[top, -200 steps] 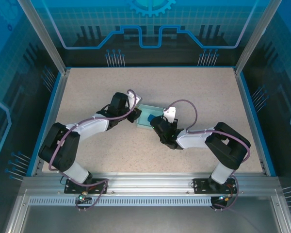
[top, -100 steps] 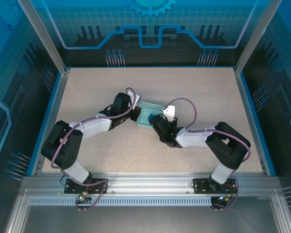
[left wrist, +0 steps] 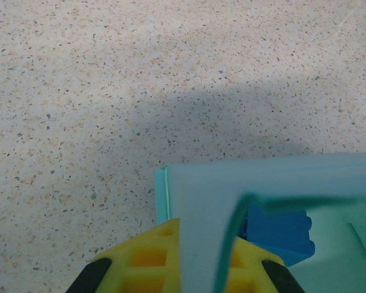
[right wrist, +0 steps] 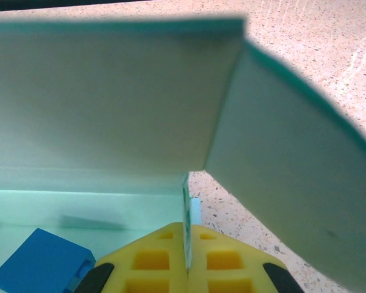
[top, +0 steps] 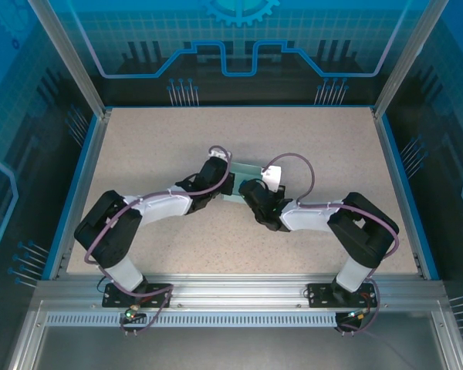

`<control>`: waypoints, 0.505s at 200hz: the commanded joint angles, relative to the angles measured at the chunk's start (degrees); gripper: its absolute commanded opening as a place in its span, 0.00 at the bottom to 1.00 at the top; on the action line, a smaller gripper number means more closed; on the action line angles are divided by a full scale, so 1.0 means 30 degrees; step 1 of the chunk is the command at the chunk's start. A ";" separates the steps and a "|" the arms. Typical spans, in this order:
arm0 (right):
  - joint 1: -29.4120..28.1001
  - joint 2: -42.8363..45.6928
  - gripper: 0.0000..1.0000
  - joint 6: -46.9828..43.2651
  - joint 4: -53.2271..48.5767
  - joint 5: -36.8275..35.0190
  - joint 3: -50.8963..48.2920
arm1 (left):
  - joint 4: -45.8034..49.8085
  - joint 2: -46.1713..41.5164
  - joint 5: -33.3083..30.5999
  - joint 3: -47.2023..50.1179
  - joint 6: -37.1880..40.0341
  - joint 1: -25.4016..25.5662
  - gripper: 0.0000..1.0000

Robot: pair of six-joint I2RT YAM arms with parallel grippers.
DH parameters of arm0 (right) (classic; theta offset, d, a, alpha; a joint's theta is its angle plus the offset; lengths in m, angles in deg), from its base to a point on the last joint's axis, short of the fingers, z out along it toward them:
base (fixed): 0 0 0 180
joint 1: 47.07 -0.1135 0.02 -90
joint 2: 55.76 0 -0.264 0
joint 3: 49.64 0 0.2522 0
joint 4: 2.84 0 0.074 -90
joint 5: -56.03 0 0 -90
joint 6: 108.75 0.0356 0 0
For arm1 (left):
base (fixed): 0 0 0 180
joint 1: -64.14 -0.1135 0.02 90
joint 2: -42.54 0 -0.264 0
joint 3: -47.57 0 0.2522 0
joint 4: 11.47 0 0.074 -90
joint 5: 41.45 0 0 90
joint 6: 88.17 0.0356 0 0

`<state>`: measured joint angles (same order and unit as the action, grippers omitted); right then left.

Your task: Fold the paper box

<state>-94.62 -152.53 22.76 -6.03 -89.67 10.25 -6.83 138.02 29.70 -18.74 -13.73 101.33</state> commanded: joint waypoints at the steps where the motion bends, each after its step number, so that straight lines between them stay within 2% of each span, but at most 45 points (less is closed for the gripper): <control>1: -0.0096 -0.0358 0.00 -0.0119 0.0093 0.1164 -0.0528 | -0.1014 0.0306 -0.0132 0.1387 -0.0448 0.1031 0.00; 46: -0.0169 0.0173 0.00 -0.0596 0.0871 0.1516 -0.1483 | -0.2859 -0.0825 -0.1388 0.3836 -0.0065 0.1108 0.00; 77: -0.0179 0.0562 0.00 -0.0881 0.0964 0.1778 -0.1682 | -0.2905 -0.1106 -0.1508 0.4048 0.0336 0.1158 0.00; 101: -0.0256 0.1219 0.05 -0.1309 0.0709 0.2034 -0.1724 | -0.2724 -0.1298 -0.1765 0.3980 0.0602 0.1175 0.00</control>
<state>-94.71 -150.65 20.51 -1.14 -86.72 6.47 -18.99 135.05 24.74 -8.34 -13.11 104.13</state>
